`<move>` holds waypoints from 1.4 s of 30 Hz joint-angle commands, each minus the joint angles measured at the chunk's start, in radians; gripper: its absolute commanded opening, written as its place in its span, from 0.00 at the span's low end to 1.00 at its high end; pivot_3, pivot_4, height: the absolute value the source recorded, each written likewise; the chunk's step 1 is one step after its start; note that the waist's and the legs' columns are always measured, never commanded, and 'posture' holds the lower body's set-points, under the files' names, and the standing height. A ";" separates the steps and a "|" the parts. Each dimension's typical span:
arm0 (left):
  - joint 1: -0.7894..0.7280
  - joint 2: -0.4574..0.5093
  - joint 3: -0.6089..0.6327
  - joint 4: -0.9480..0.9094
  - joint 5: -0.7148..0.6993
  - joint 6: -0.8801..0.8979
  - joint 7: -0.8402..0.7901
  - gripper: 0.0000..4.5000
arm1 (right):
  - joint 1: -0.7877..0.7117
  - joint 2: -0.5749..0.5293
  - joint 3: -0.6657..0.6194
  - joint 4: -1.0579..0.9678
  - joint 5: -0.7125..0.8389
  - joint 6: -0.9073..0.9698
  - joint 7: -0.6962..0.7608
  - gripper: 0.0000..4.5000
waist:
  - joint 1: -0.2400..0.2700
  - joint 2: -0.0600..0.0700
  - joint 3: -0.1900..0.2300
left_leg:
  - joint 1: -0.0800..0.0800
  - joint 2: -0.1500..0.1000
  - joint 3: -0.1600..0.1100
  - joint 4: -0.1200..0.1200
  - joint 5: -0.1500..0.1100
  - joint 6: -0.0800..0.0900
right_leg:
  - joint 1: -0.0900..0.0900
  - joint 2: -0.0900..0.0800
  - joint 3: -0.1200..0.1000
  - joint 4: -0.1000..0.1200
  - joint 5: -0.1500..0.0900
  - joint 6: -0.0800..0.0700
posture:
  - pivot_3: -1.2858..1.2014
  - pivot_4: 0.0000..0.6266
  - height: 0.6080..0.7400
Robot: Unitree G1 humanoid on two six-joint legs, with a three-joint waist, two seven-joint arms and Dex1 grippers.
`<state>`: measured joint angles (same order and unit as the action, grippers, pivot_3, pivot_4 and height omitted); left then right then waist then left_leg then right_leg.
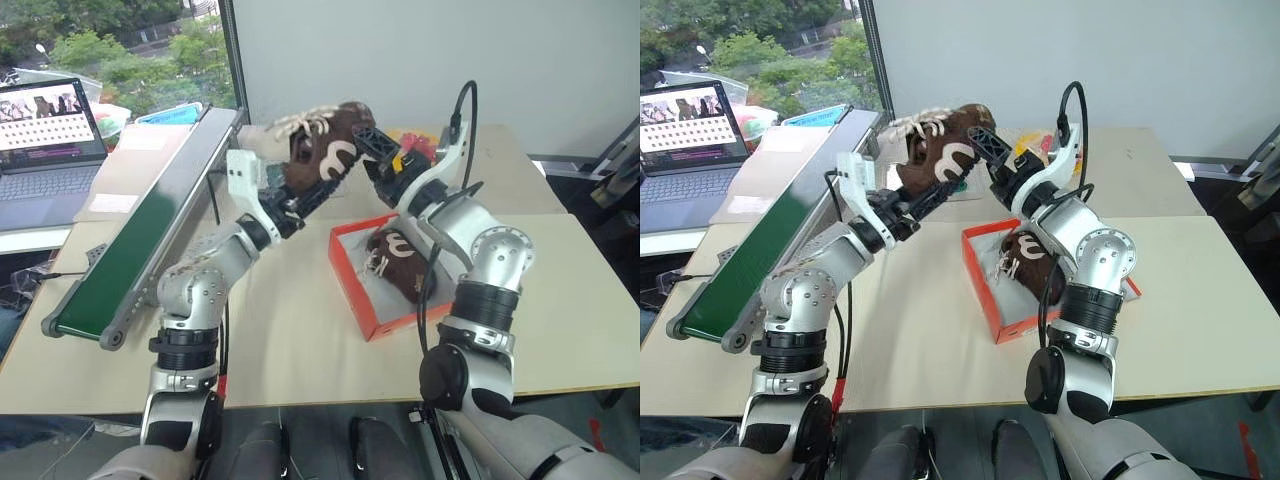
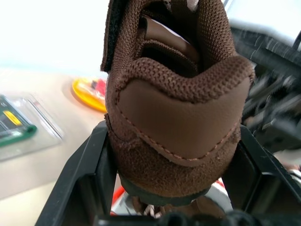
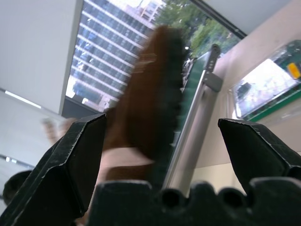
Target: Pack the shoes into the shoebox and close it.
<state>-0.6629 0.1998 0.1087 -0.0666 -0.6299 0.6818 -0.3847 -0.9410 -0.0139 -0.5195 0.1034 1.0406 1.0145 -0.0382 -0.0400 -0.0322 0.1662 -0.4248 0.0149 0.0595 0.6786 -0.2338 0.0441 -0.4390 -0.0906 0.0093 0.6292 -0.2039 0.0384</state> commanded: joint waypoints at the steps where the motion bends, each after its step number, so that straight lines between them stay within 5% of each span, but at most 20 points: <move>1: -0.028 0.024 0.026 -0.002 0.003 -0.030 -0.020 0.57 | -0.034 -0.015 0.021 -0.046 0.051 -0.003 0.002 1.00 | -0.001 0.000 0.000 | 0.000 0.000 0.000 0.000 0.000 0.000 | 0.000 0.000 0.000 0.000 0.000 0.000 | 0.52 0.24 1.00; 34: -0.021 0.007 0.020 -0.089 -0.050 0.059 -0.011 0.57 | -0.006 -0.055 0.118 0.068 -0.009 -0.085 0.098 1.00 | 0.002 0.000 0.000 | 0.000 0.000 0.000 0.000 0.000 0.000 | 0.000 0.000 0.000 0.000 0.000 0.000 | 0.52 0.24 1.00; 37: -0.004 -0.012 -0.007 -0.122 -0.072 0.091 -0.016 0.57 | -0.031 -0.043 0.125 0.092 -0.023 -0.120 0.112 0.86 | 0.002 0.000 0.000 | 0.000 0.000 0.000 0.000 0.000 0.000 | 0.000 0.000 0.000 0.000 0.000 0.000 | 0.52 0.24 1.00; 42: 0.002 0.001 -0.007 -0.135 -0.064 0.107 -0.011 0.57 | -0.046 -0.037 0.124 0.090 -0.022 -0.139 0.112 0.48 | 0.000 0.000 0.000 | 0.000 0.000 0.000 0.000 0.000 0.000 | 0.000 0.000 0.000 0.000 0.000 0.000 | 0.52 0.24 1.00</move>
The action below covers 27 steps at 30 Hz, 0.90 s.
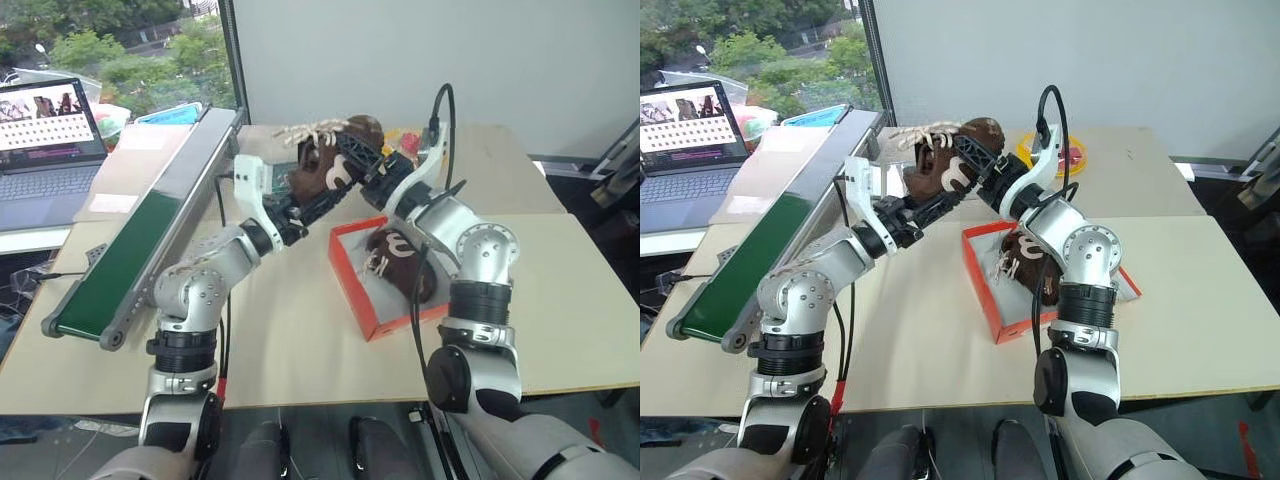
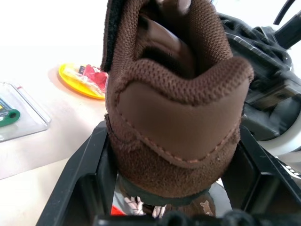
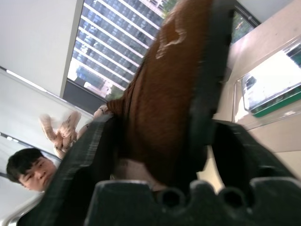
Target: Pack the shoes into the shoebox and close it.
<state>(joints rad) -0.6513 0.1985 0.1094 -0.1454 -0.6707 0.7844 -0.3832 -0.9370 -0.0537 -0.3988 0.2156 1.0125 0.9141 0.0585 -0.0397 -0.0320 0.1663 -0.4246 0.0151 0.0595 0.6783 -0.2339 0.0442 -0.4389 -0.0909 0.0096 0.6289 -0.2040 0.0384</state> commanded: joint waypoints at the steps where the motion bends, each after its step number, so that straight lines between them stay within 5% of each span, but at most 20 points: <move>1: -0.011 0.006 -0.003 -0.055 -0.022 0.004 -0.011 0.57 | -0.051 0.002 0.003 -0.022 0.004 -0.041 0.014 0.40 | 0.000 0.000 0.000 | 0.000 0.000 0.000 0.000 0.000 0.000 | 0.000 0.000 0.000 0.000 0.000 0.000 | 0.52 0.24 1.00; 4: -0.017 0.029 0.014 -0.047 -0.018 -0.002 -0.014 0.57 | -0.055 -0.009 -0.002 -0.023 -0.002 -0.044 0.011 0.21 | 0.001 0.000 0.000 | 0.000 0.000 0.000 0.000 0.000 0.000 | 0.000 0.000 0.000 0.000 0.000 0.000 | 0.52 0.24 1.00; 9: -0.028 0.136 0.087 -0.038 -0.068 0.009 -0.086 1.00 | -0.073 -0.073 0.010 -0.025 -0.049 -0.054 0.024 0.10 | 0.000 0.000 0.000 | 0.000 0.000 0.000 0.000 0.000 0.000 | 0.000 0.000 0.000 0.000 0.000 0.000 | 0.52 0.24 1.00; 12: -0.005 0.236 0.115 -0.014 -0.061 -0.003 -0.152 1.00 | -0.100 -0.165 0.046 -0.015 -0.113 -0.055 0.068 0.10 | 0.000 0.001 0.000 | 0.000 0.000 0.000 0.000 0.000 0.000 | 0.000 0.000 0.000 0.000 0.000 0.000 | 0.52 0.24 1.00; 17: 0.057 0.369 0.127 0.020 -0.033 -0.001 -0.231 1.00 | -0.136 -0.451 0.322 -0.003 -0.362 -0.040 0.311 0.10 | 0.000 0.002 0.001 | -0.001 -0.001 0.001 0.000 0.000 0.000 | -0.001 0.000 0.000 -0.001 0.000 0.000 | 0.52 0.24 1.00; 23: 0.113 0.392 0.077 -0.015 -0.016 -0.011 -0.277 1.00 | -0.118 -0.697 0.565 0.032 -0.481 0.013 0.701 0.10 | 0.003 0.002 0.002 | -0.001 0.000 0.001 0.000 -0.001 0.001 | 0.000 0.000 0.000 -0.004 0.000 0.000 | 0.52 0.24 1.00; 27: 0.138 0.365 0.048 -0.046 -0.010 -0.020 -0.271 1.00 | -0.058 -0.745 0.665 0.055 -0.522 -0.005 0.889 0.10 | 0.015 0.002 0.002 | -0.001 0.000 0.001 0.000 -0.001 0.002 | 0.001 0.000 0.000 -0.005 0.000 0.000 | 0.52 0.24 1.00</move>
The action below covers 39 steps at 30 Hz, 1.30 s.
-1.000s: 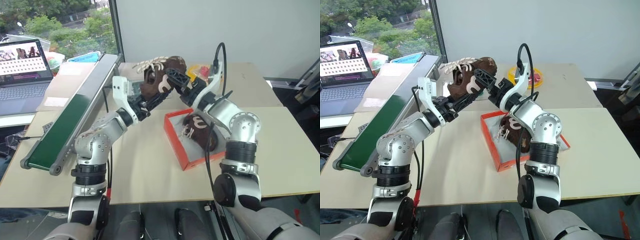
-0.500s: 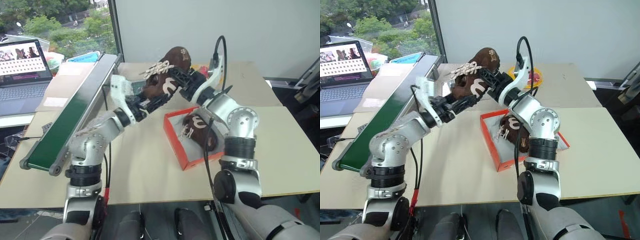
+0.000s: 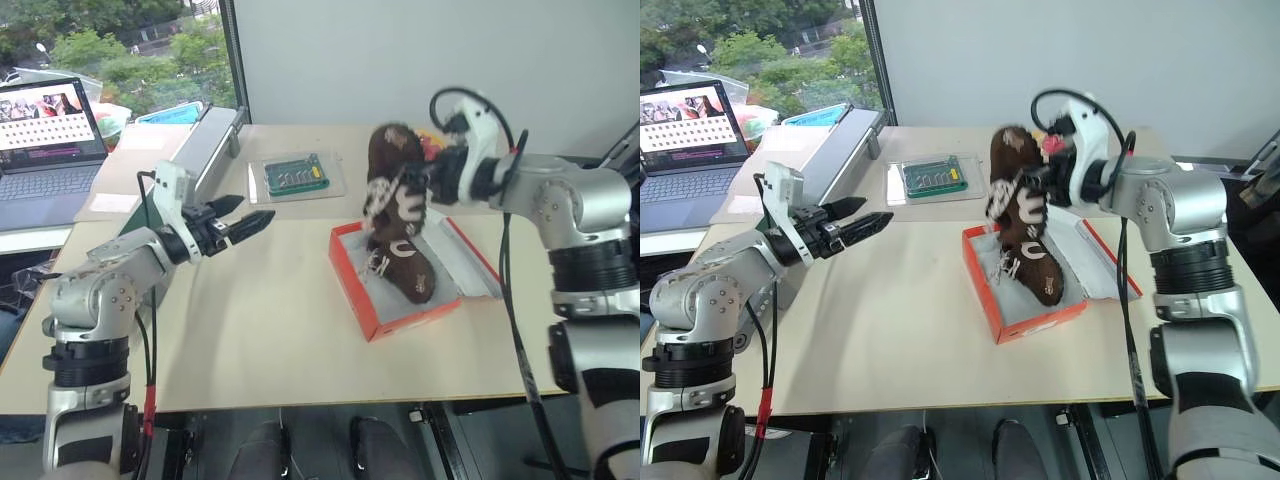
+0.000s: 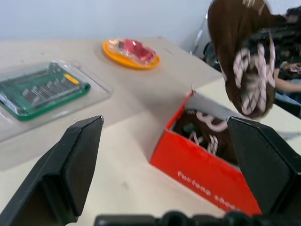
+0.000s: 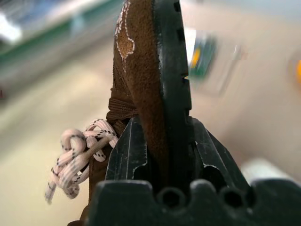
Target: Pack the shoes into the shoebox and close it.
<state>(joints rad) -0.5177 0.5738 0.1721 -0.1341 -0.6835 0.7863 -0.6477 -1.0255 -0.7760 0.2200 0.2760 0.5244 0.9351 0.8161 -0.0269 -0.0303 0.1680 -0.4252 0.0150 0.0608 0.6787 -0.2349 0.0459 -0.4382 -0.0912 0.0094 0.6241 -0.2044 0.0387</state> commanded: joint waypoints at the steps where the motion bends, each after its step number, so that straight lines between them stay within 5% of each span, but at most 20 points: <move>1: 0.011 -0.012 -0.016 -0.064 0.002 -0.021 -0.008 1.00 | 0.045 -0.029 0.063 -0.001 -0.052 -0.039 0.162 0.10 | 0.003 0.000 0.000 | 0.000 0.000 0.000 0.000 0.000 0.000 | 0.000 0.000 0.000 0.000 0.000 0.000 | 0.52 0.24 1.00; 7: 0.028 -0.016 -0.008 -0.076 0.010 -0.029 0.007 1.00 | 0.097 -0.006 0.110 0.071 -0.123 -0.069 0.276 0.10 | 0.011 0.000 0.000 | 0.000 0.000 0.001 0.001 0.000 0.000 | -0.001 0.000 0.001 0.000 0.000 0.000 | 0.52 0.24 1.00; 20: 0.052 -0.059 -0.002 -0.108 0.009 -0.038 0.060 1.00 | 0.047 0.217 0.236 0.422 -0.418 -0.276 0.271 0.10 | 0.009 -0.001 -0.001 | 0.002 0.000 0.000 0.001 0.000 -0.001 | 0.001 0.000 0.001 0.001 0.000 0.000 | 0.52 0.24 1.00; 22: 0.061 -0.063 -0.005 -0.118 0.011 -0.040 0.064 1.00 | 0.054 0.243 0.252 0.421 -0.462 -0.307 0.259 0.32 | 0.002 -0.003 -0.002 | 0.004 0.000 0.000 0.001 0.000 -0.001 | 0.002 0.001 0.001 0.001 0.000 0.000 | 0.52 0.24 1.00; 31: 0.074 -0.050 -0.042 -0.129 0.028 -0.038 0.044 1.00 | 0.058 0.192 0.187 0.102 -0.507 -0.213 0.272 0.98 | -0.007 -0.002 -0.001 | 0.017 0.000 0.000 0.000 0.000 -0.001 | 0.013 0.000 0.002 0.001 0.000 -0.001 | 0.52 0.24 1.00; 39: 0.017 0.036 -0.163 -0.071 0.101 -0.079 -0.123 1.00 | 0.012 -0.003 -0.015 -0.339 -0.312 0.189 0.351 0.99 | 0.018 -0.001 -0.001 | 0.002 0.000 -0.001 0.000 0.000 -0.001 | -0.001 0.000 0.000 0.005 0.000 -0.001 | 0.52 0.24 1.00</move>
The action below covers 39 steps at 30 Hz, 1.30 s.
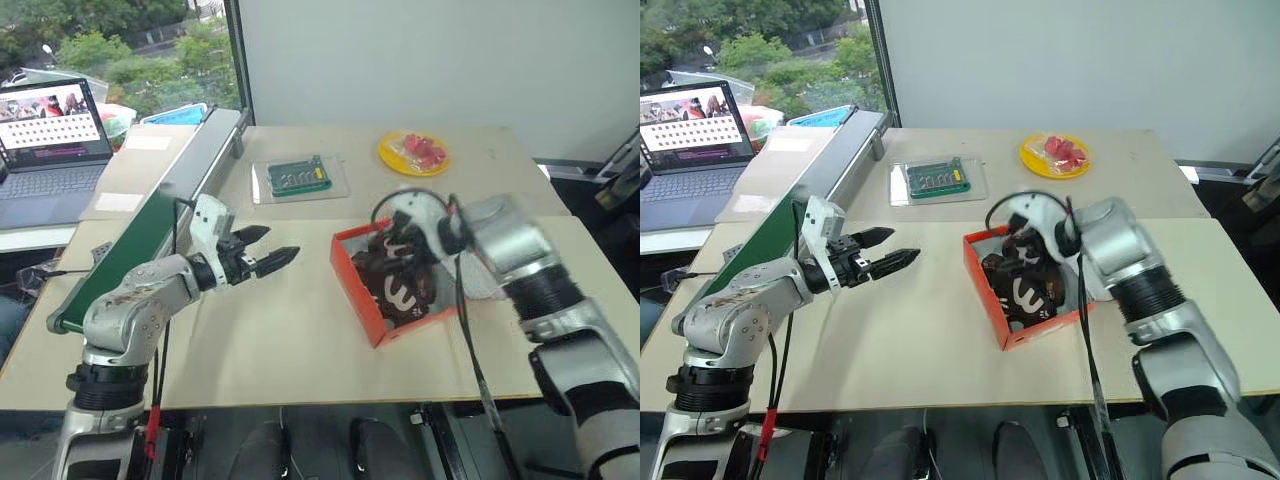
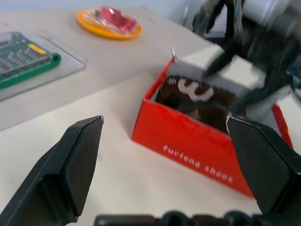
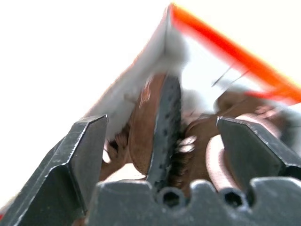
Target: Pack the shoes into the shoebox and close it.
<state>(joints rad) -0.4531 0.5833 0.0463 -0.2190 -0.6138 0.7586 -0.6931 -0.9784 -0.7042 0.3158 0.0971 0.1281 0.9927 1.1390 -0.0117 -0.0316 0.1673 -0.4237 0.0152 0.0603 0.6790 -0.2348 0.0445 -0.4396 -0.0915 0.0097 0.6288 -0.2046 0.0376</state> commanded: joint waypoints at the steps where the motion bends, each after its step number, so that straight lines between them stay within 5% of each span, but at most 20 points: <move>1: -0.062 0.028 -0.050 0.031 0.037 -0.059 -0.101 1.00 | -0.029 -0.102 -0.140 -0.200 0.106 0.164 0.026 0.99 | 0.008 0.000 0.000 | -0.001 0.000 0.000 0.000 0.000 0.000 | 0.000 0.000 -0.001 -0.001 0.000 0.000 | 0.52 0.24 1.00; 6: -0.146 0.042 -0.125 0.116 0.082 -0.107 -0.243 1.00 | 0.113 -0.252 -0.318 -0.411 0.216 0.365 -0.013 0.99 | 0.027 0.000 0.000 | 0.000 -0.001 0.000 0.001 0.000 0.001 | 0.001 -0.001 -0.001 -0.005 0.000 0.000 | 0.52 0.24 1.00; 9: -0.205 0.048 -0.170 0.178 0.098 -0.134 -0.350 1.00 | 0.283 -0.316 -0.509 -0.571 0.283 0.538 -0.033 0.84 | 0.034 0.000 0.000 | -0.001 -0.001 0.000 0.001 -0.001 0.001 | 0.002 -0.001 -0.002 -0.006 0.000 0.000 | 0.52 0.24 1.00; 14: -0.303 0.036 -0.232 0.305 0.156 -0.199 -0.472 1.00 | 0.664 -0.383 -0.798 -0.749 0.315 0.622 -0.061 0.44 | 0.032 0.000 0.000 | -0.001 -0.001 0.000 0.002 -0.001 0.002 | 0.002 0.000 -0.001 -0.005 -0.001 0.000 | 0.52 0.24 1.00; 20: -0.376 0.007 -0.263 0.394 0.211 -0.258 -0.547 1.00 | 1.014 -0.190 -0.967 -0.794 0.291 0.480 -0.150 0.01 | 0.020 -0.001 0.000 | 0.001 -0.001 0.001 0.005 -0.001 0.002 | 0.004 0.001 0.001 -0.004 -0.001 0.001 | 0.52 0.24 1.00; 26: -0.386 0.014 -0.258 0.375 0.225 -0.242 -0.586 1.00 | 1.131 0.031 -0.805 -0.589 0.136 0.017 -0.374 0.01 | 0.010 -0.001 -0.001 | 0.003 -0.002 0.001 0.006 -0.001 0.002 | 0.006 0.001 0.003 -0.004 -0.002 0.002 | 0.52 0.24 1.00; 30: -0.376 0.035 -0.241 0.353 0.237 -0.226 -0.575 1.00 | 1.052 0.142 -0.709 -0.326 0.079 -0.253 -0.472 0.01 | 0.003 -0.001 -0.001 | 0.004 -0.002 0.001 0.006 -0.001 0.002 | 0.007 0.002 0.002 -0.003 -0.002 0.003 | 0.52 0.24 1.00; 39: -0.341 0.080 -0.211 0.283 0.224 -0.172 -0.550 1.00 | 0.838 0.156 -0.629 0.108 0.017 -0.526 -0.567 0.01 | -0.005 0.003 -0.001 | 0.004 -0.001 0.002 0.006 -0.001 0.002 | 0.007 0.002 0.003 -0.003 -0.002 0.003 | 0.52 0.24 1.00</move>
<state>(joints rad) -0.7893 0.6483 -0.1945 0.1079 -0.3776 0.5781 -1.2481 -0.1075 -0.5327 -0.3085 0.1425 0.1612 0.5258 0.6009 -0.0163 -0.0288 0.1667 -0.4185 0.0138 0.0618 0.6846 -0.2355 0.0465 -0.4317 -0.0898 0.0131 0.6262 -0.2070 0.0404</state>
